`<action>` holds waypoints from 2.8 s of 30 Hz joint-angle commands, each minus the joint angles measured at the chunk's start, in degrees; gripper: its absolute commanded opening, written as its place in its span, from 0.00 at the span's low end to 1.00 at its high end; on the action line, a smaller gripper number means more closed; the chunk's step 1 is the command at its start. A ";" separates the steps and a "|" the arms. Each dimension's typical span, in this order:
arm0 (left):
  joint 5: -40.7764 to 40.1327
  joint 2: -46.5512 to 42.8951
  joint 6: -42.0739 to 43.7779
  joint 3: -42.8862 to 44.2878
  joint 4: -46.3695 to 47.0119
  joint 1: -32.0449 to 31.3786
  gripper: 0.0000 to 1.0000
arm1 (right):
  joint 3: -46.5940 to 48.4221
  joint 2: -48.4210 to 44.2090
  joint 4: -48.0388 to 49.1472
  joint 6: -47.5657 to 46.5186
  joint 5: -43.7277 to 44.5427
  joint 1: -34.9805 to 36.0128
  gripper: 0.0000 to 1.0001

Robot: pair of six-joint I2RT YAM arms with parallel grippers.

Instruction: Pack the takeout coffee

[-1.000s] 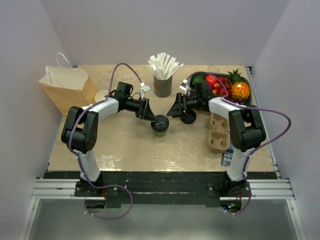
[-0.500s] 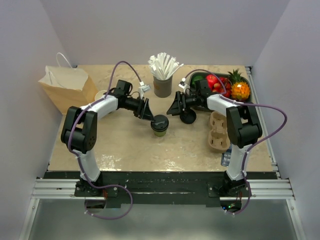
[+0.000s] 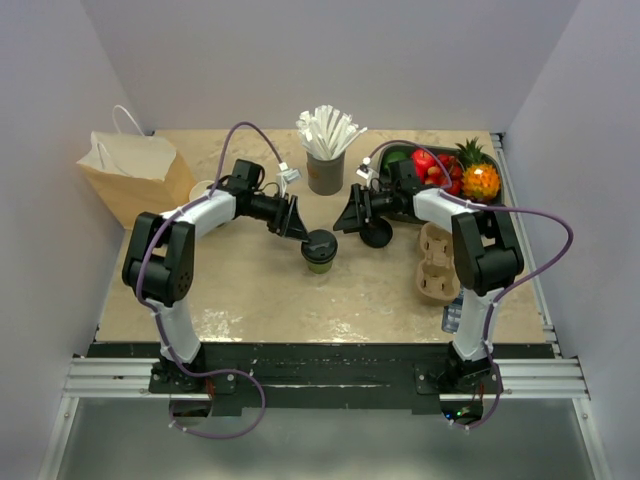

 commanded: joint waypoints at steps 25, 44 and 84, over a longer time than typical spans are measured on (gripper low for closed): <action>1.34 2.71 -0.94 6.49 3.30 -0.60 0.62 | -2.55 -3.50 -4.63 -4.49 5.28 2.56 0.66; -13.24 -15.55 15.50 1.94 -12.34 0.54 0.64 | -5.55 -2.89 -2.78 -4.05 12.94 14.33 0.65; -9.03 -17.51 22.44 -8.62 -16.83 1.24 0.68 | -3.10 -1.84 12.43 5.36 -0.60 14.42 0.77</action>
